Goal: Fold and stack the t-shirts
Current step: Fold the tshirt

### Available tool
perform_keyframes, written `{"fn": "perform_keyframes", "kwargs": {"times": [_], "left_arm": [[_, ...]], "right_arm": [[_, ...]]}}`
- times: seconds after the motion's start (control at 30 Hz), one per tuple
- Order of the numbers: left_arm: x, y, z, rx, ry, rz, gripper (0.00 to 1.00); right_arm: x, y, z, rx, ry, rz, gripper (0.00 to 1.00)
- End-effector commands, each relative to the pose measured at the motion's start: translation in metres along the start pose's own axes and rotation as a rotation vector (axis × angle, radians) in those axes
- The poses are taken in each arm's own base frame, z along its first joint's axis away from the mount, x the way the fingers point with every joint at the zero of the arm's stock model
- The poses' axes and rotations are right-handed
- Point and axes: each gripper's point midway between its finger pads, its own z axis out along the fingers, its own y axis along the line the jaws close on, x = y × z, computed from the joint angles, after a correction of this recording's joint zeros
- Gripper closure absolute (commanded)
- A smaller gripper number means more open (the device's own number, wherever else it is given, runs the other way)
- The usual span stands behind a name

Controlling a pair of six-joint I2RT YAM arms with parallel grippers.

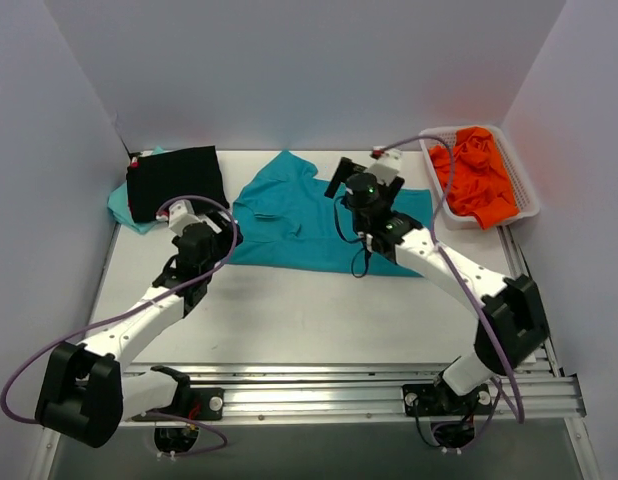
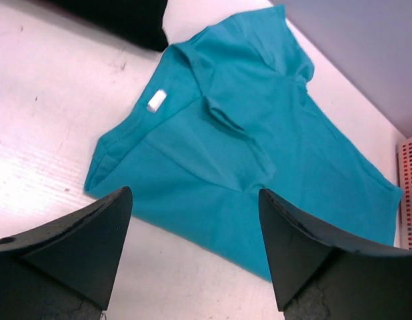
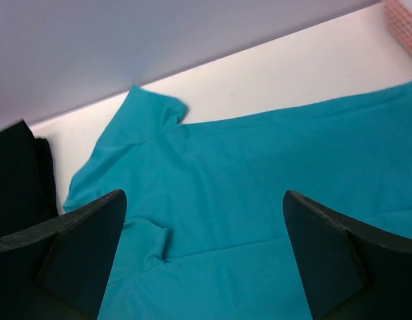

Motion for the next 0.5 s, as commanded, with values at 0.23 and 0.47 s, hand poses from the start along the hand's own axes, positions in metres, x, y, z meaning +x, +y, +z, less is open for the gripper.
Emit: {"fn": "perform_keyframes", "kwargs": {"times": [0.23, 0.47], "left_arm": [[0.081, 0.047, -0.008, -0.053, 0.156, -0.137, 0.13], [0.100, 0.058, 0.003, -0.082, 0.191, -0.148, 0.13]], "right_arm": [[0.112, -0.152, -0.081, 0.326, 0.097, 0.277, 0.00], [0.147, -0.184, -0.095, 0.379, 0.161, 0.332, 0.00]]}}
